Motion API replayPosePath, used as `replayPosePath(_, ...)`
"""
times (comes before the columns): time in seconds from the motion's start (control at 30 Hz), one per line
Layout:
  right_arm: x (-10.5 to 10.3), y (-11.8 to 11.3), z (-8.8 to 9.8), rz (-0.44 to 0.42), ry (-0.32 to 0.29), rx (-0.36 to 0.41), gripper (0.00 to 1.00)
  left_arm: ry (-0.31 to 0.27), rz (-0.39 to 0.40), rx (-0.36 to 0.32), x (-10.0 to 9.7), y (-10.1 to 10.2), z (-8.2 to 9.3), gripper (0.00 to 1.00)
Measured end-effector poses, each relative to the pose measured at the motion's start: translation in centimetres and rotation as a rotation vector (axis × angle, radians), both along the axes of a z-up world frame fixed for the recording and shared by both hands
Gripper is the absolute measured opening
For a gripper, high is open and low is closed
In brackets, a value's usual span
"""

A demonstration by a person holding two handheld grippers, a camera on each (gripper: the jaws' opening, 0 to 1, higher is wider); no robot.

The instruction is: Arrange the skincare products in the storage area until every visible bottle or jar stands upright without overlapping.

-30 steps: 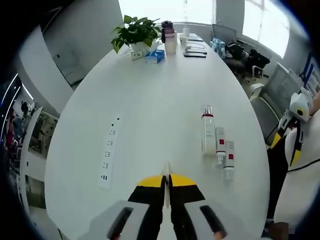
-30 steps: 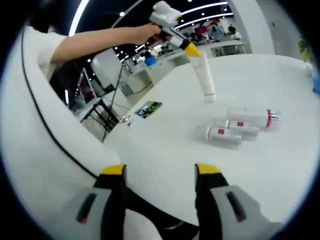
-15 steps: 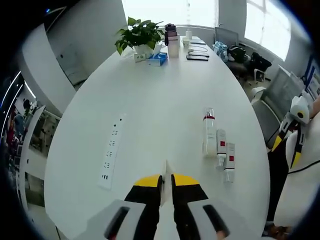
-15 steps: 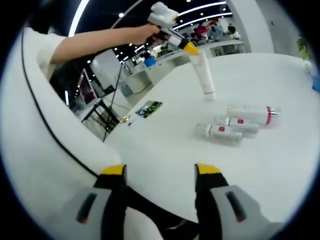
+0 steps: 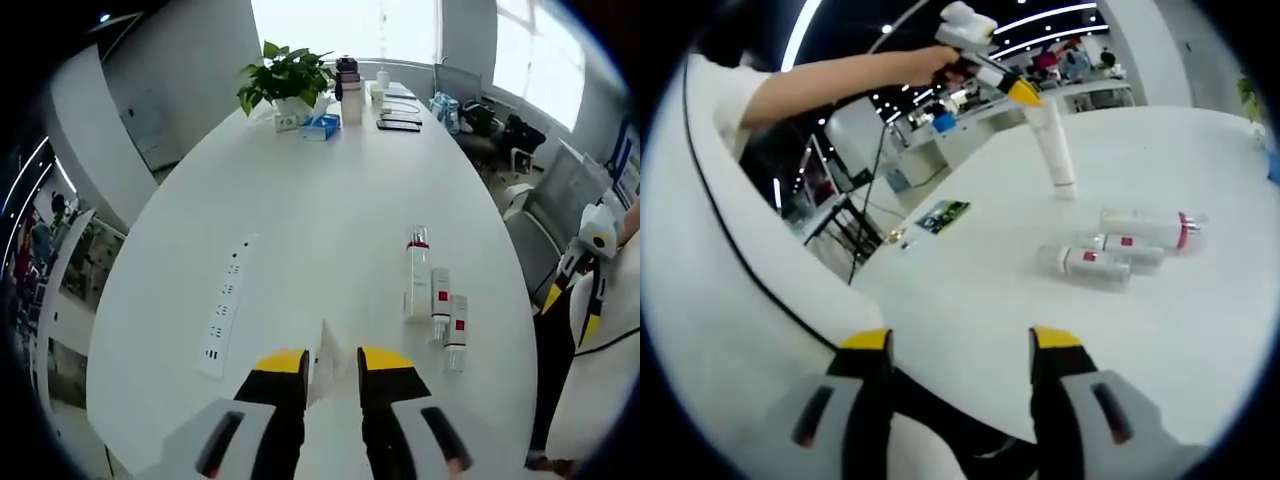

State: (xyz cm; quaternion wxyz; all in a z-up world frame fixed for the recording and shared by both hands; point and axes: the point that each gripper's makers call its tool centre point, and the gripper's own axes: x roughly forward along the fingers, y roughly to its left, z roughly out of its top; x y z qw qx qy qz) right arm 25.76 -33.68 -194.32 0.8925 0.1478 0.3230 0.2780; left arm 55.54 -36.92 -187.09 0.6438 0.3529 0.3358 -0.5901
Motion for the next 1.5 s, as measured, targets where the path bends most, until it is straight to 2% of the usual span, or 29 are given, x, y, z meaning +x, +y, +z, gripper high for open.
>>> replayPosePath(0.23, -0.2, 0.2, -0.2, 0.013, -0.001, 0.007, 0.53, -0.021, 0.031, -0.037, -0.2, -0.1, 0.9, 0.24)
replayPosePath(0.43, -0.6, 0.3, -0.3, 0.031, 0.000, 0.013, 0.53, -0.053, 0.064, -0.067, 0.4, 0.2, 1.7, 0.33)
replayPosePath(0.6, -0.6, 0.1, -0.4, 0.049, -0.002, 0.016, 0.53, -0.068, 0.131, -0.136, 1.2, 0.2, 3.2, 0.38)
replayPosePath(0.67, -0.5, 0.1, -0.6, 0.068, 0.000, 0.015, 0.53, -0.064, 0.195, -0.224, 1.3, 0.0, 4.6, 0.38)
replayPosePath(0.73, -0.4, 0.2, -0.6, 0.078, 0.000, 0.019, 0.53, -0.064, 0.214, -0.244, 1.3, 0.1, 5.0, 0.39)
replayPosePath(0.8, -0.4, 0.6, -0.7, 0.115, 0.001, 0.020, 0.53, -0.087, 0.271, -0.313, 1.7, 0.6, 6.3, 0.43)
replayPosePath(0.93, -0.2, 0.9, -0.8, 0.166, -0.009, 0.011, 0.53, -0.121, 0.335, -0.342, 2.4, 2.6, 7.1, 0.47)
replayPosePath(1.13, -0.3, 1.0, -1.0, 0.235, -0.011, 0.015, 0.54, -0.125, 0.462, -0.448, 2.9, 5.2, 9.1, 0.49)
replayPosePath(1.2, -0.5, 0.9, -1.3, 0.261, -0.008, 0.011, 0.54, -0.108, 0.527, -0.523, 2.4, 6.0, 10.1, 0.50)
replayPosePath(1.27, -0.5, 0.8, -1.4, 0.271, -0.009, 0.013, 0.55, -0.110, 0.559, -0.550, 1.8, 6.5, 10.3, 0.51)
replayPosePath(1.5, -0.6, -0.4, -2.2, 0.276, -0.016, 0.024, 0.56, -0.087, 0.588, -0.547, -1.5, 7.4, 8.2, 0.51)
